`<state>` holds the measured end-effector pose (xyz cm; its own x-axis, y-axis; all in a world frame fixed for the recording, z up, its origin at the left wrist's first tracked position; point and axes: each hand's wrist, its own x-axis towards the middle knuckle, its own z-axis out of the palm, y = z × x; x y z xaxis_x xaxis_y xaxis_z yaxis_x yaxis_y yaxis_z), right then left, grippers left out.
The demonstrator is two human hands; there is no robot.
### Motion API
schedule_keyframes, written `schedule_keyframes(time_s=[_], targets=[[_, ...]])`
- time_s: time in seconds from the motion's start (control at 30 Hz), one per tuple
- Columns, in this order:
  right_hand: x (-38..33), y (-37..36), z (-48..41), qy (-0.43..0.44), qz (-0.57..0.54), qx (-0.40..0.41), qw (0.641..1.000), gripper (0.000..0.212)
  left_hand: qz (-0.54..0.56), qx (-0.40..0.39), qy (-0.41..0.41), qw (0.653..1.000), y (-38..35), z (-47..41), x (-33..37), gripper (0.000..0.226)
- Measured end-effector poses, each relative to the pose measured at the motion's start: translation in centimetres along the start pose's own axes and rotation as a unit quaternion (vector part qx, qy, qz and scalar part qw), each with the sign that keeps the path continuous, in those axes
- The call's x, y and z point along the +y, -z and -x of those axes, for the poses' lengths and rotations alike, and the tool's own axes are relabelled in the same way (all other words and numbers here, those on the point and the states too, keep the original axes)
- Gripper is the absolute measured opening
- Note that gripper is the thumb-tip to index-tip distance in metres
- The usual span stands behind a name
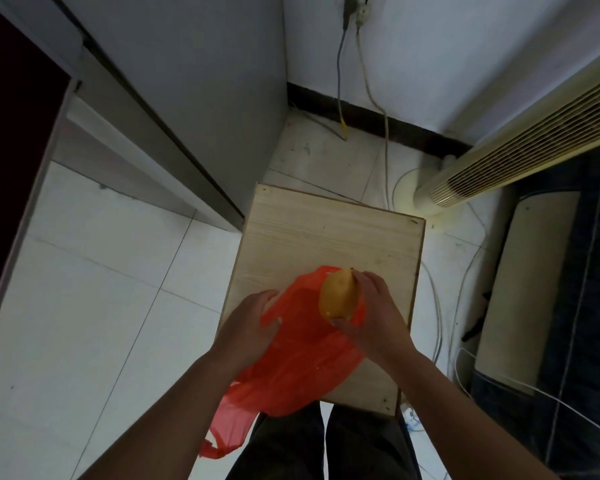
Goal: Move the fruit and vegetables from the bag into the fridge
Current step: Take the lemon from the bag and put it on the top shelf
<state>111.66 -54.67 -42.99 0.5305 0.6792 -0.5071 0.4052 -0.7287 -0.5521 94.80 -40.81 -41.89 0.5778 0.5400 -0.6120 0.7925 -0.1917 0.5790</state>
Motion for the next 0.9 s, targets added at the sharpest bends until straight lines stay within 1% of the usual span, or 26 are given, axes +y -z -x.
schedule_keyframes(time_s=[0.13, 0.23, 0.5, 0.7, 0.77, 0.9], targets=[[-1.4, 0.6, 1.8, 0.003, -0.014, 0.035, 0.999, 0.094, -0.003, -0.012, -0.014, 1.0, 1.3, 0.8, 0.5, 0.046], [-3.3, 1.8, 4.1, 0.013, -0.039, 0.061, 0.997, 0.095, 0.017, -0.014, -0.026, 0.999, 2.8, 2.3, 2.1, 0.044], [-8.9, 6.0, 12.2, 0.09, -0.066, 0.086, 0.99, 0.091, 0.071, -0.002, -0.095, 0.993, 7.1, 8.6, 8.7, 0.043], [-11.5, 7.6, 18.1, 0.141, -0.077, 0.102, 0.982, 0.089, 0.134, -0.05, -0.114, 0.983, 8.0, 15.3, 11.2, 0.04], [-12.0, 7.6, 20.2, 0.167, -0.07, 0.109, 0.978, 0.089, 0.148, -0.033, -0.122, 0.981, 8.0, 17.9, 10.9, 0.039], [-12.7, 6.8, 24.9, 0.216, -0.064, 0.105, 0.969, 0.088, 0.18, 0.03, -0.134, 0.974, 7.6, 24.0, 9.7, 0.036]])
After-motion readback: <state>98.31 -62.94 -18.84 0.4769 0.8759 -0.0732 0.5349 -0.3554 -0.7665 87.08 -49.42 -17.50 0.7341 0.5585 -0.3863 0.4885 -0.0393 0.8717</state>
